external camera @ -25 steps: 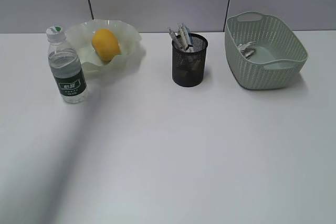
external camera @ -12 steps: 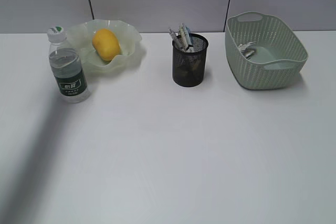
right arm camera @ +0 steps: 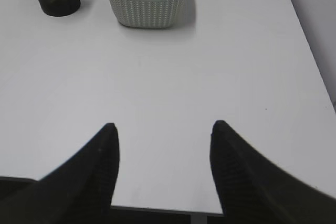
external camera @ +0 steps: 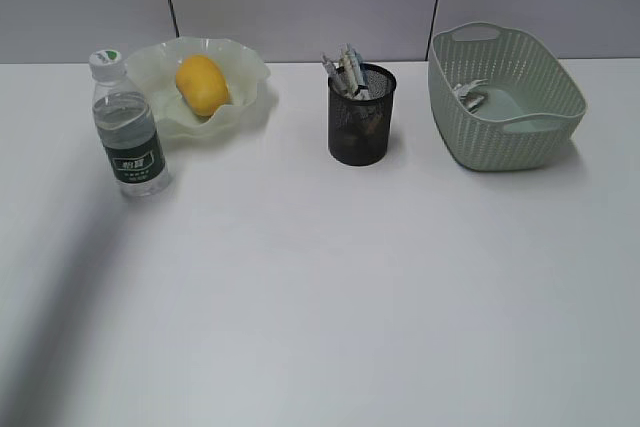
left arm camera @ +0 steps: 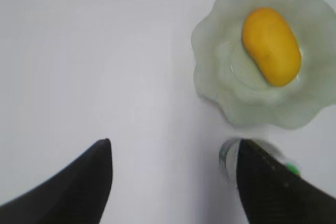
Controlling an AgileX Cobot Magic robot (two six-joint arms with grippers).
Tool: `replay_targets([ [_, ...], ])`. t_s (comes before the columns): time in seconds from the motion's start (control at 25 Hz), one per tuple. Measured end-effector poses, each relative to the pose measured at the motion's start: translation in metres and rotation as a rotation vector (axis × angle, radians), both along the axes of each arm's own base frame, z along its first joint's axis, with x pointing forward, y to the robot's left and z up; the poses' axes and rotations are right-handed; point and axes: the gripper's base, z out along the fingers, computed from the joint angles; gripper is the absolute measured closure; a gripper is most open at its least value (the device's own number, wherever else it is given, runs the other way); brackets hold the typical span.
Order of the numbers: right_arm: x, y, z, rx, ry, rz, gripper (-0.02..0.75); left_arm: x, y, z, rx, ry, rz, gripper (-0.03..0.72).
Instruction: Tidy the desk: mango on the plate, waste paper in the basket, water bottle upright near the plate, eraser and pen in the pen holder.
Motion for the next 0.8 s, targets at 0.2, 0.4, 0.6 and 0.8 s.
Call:
replay_targets([
  [0.2,0.000,0.000,0.000,0.000,0.000,0.000,0.291,-0.073,0.008,0.000,-0.014,0.002,0.016,0.127],
  [0.4,0.000,0.000,0.000,0.000,0.000,0.000,0.291,-0.158,0.017,-0.013,-0.031,-0.025,0.029,0.127],
  [0.6,0.000,0.000,0.000,0.000,0.000,0.000,0.291,-0.238,0.026,-0.025,-0.034,-0.031,0.036,0.127],
  [0.8,0.000,0.000,0.000,0.000,0.000,0.000,0.291,-0.316,0.035,-0.027,-0.055,-0.160,0.042,0.127],
])
